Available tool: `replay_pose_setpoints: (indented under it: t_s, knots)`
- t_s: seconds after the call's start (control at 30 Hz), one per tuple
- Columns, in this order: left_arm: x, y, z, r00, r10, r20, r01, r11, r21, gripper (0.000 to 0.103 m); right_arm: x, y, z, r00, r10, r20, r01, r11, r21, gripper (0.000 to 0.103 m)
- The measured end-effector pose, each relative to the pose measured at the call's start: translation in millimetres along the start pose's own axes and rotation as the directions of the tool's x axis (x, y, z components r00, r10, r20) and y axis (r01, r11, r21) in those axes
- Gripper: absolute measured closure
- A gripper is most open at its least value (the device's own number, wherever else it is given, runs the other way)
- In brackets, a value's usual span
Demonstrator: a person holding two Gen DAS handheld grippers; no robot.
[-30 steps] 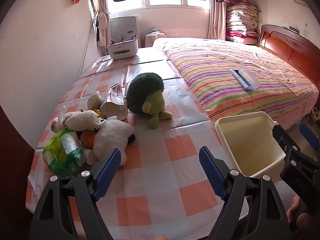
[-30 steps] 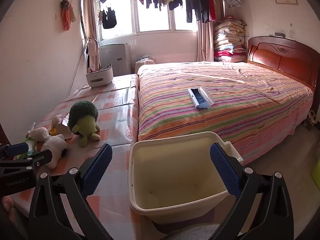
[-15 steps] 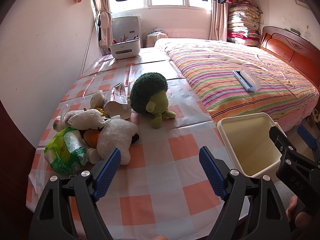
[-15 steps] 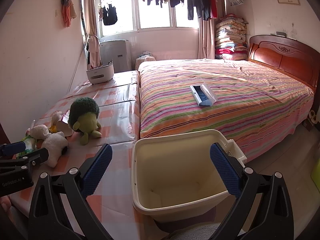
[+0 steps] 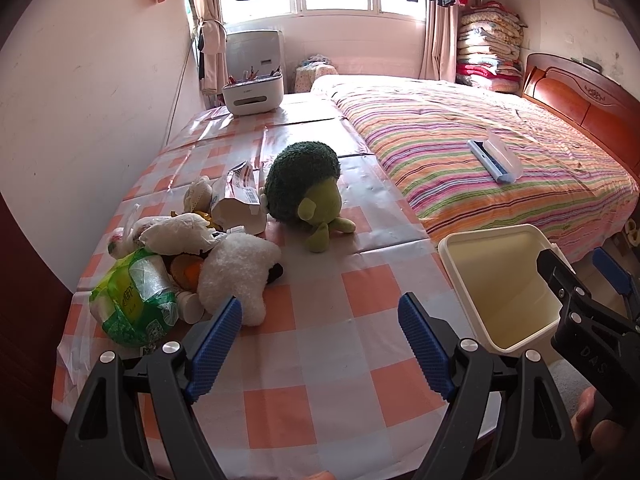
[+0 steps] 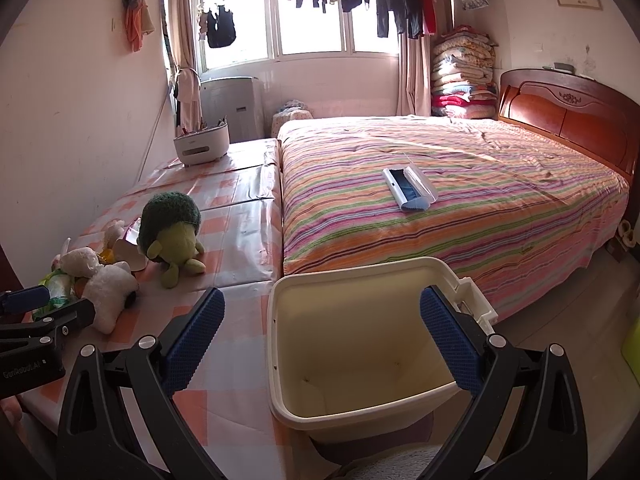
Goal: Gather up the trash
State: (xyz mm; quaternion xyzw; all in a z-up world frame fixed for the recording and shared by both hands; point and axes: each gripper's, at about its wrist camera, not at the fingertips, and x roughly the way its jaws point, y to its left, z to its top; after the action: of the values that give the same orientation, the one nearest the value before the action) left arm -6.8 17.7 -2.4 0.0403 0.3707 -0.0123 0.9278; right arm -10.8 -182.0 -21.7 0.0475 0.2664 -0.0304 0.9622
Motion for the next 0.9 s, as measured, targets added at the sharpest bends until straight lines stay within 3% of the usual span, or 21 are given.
replay_pose_setpoints:
  t_s: [0.9]
  knots:
    - [0.1,12.4,-5.2,1.000,0.016,-0.009,-0.017,1.000,-0.017,0.025,7.6,19.3,0.8,0.999,0.014,-0.034,-0.015,0.999,-0.038,0.006]
